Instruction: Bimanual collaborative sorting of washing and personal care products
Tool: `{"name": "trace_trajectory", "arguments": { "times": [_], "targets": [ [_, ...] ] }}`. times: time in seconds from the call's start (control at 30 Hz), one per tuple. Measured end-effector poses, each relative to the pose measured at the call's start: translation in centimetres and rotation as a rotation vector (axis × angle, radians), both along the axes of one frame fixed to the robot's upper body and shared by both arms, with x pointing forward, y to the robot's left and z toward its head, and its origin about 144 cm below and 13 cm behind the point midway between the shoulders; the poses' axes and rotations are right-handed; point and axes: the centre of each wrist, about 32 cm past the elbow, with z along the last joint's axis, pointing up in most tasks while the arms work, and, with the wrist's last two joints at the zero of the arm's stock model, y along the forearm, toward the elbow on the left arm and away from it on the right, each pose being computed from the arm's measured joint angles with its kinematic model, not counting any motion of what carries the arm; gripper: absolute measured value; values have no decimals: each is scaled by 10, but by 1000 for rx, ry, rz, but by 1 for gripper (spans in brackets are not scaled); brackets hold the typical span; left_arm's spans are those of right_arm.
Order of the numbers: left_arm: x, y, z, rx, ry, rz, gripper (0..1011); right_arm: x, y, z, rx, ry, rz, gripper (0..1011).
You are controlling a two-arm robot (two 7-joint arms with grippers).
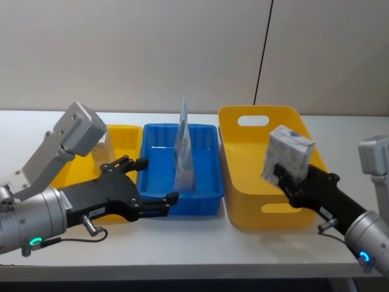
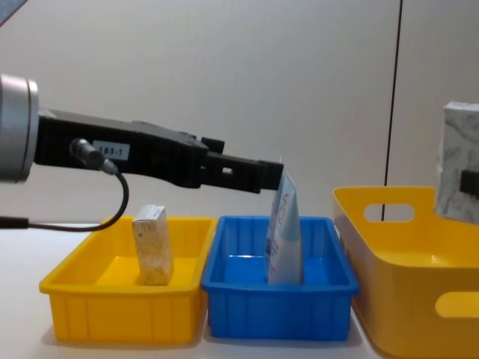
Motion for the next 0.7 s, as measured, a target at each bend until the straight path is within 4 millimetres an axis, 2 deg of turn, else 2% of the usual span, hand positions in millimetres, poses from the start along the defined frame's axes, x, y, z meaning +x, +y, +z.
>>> {"name": "trace_trajectory", "arguments": {
  "times": [0.37, 0.6, 0.7],
  "targets": [
    [-11, 0, -5, -10, 19, 56, 1001, 10, 8, 2, 11, -20, -178, 332],
    [-14, 0, -7, -13, 24, 74, 1001, 30, 19, 6, 12, -22, -296, 332],
    [-15, 0, -7, -13, 26, 79, 1002, 45, 27, 10, 11, -18, -343, 332]
  ]
}}
